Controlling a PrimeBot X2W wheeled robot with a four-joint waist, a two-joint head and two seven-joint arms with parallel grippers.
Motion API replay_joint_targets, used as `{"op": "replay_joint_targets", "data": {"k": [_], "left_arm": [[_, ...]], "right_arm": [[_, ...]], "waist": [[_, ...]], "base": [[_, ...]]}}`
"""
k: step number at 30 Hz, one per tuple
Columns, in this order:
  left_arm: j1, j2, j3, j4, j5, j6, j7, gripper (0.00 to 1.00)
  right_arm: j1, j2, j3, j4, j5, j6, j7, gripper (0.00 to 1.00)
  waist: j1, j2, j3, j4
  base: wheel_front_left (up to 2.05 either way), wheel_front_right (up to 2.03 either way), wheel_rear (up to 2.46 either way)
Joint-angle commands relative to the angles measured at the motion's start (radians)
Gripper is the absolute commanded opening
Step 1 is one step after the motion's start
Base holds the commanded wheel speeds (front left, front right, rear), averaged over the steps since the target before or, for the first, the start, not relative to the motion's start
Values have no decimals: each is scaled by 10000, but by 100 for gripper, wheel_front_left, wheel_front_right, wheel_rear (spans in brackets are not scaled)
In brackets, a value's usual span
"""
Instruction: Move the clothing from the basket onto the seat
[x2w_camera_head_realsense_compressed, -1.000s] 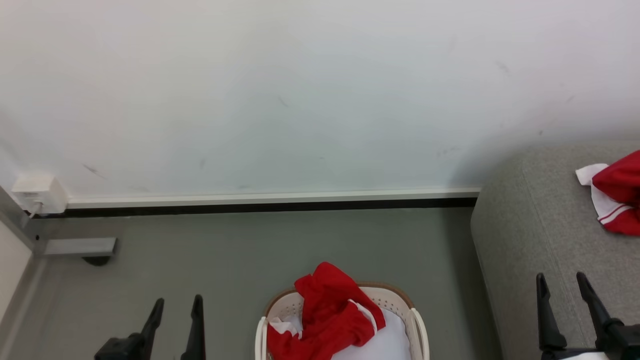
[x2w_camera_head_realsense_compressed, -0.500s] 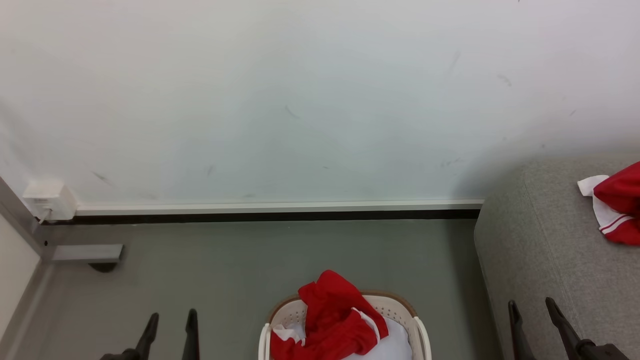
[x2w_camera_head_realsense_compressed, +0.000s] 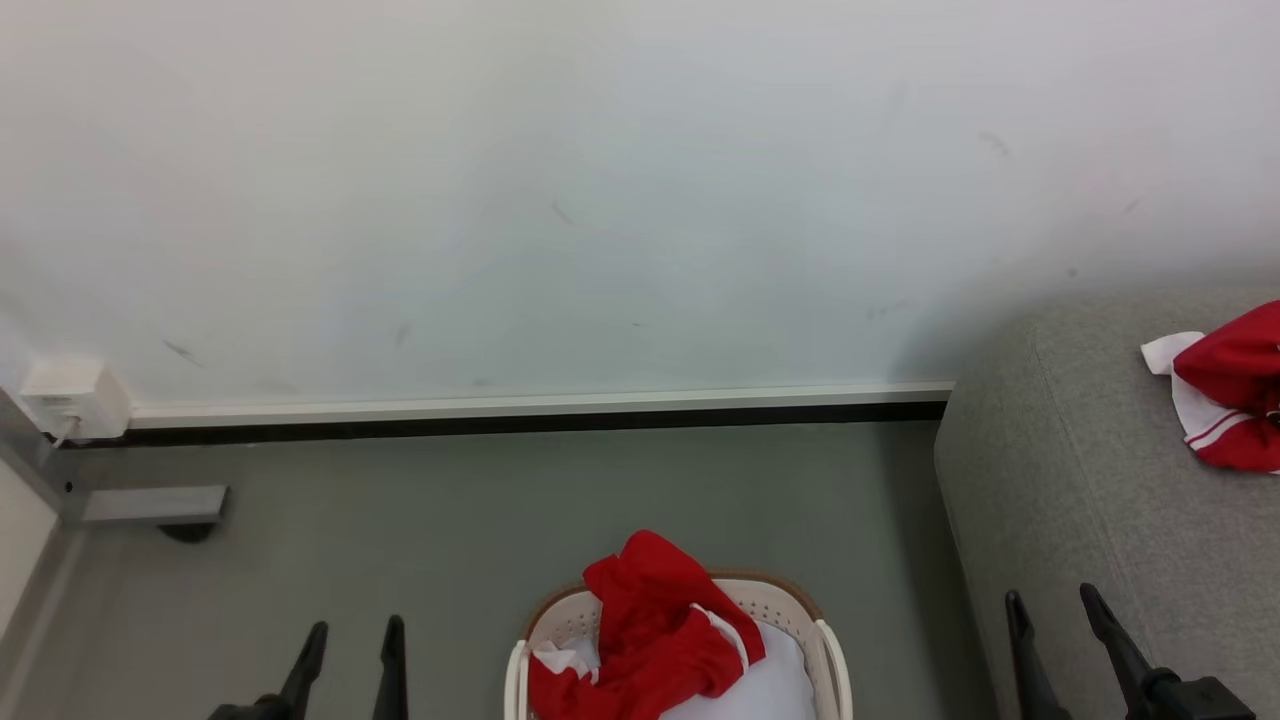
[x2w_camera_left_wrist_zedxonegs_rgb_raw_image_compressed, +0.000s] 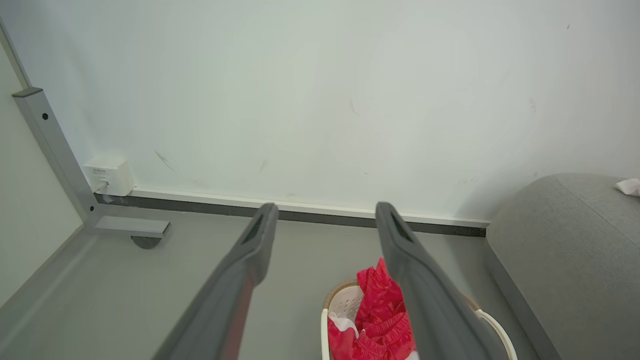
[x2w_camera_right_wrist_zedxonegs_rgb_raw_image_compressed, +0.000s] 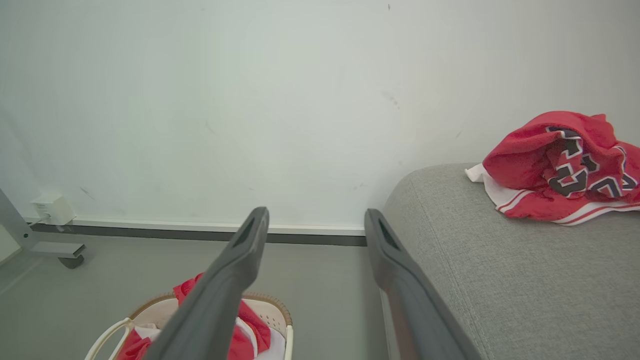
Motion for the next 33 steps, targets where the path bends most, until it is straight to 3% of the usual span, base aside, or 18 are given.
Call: {"op": "replay_joint_targets", "data": {"k": [1, 11, 21, 27, 33], "left_arm": [[-114, -17, 16, 38, 117, -45, -3, 100], [-1836, 245, -967, 1045, 724, -534, -2, 100], [-5038, 1318, -3489, 2849, 1875, -780, 1698, 100], [-6422, 1943, -5142, 3980, 1501, -782, 2837, 100], [-7483, 2236, -5854, 5032, 1060, -784, 3651, 100]], "right_arm": [[-120, -39, -22, -44, 41, -25, -1, 100], [-884, -35, -104, -454, 192, -25, -1, 100], [-2250, -27, 112, -1220, 1076, -25, -1, 100], [-2794, -27, 422, -1634, 1661, -25, -1, 100], [-3122, -24, 579, -1990, 2165, -25, -1, 100]], "waist": [[0, 0, 94, -116], [0, 0, 1676, -966], [0, 0, 4412, -2114], [0, 0, 5642, -2651], [0, 0, 6651, -3085]], "base": [[0, 0, 0], [0, 0, 0], [0, 0, 0], [0, 0, 0], [0, 0, 0]]}}
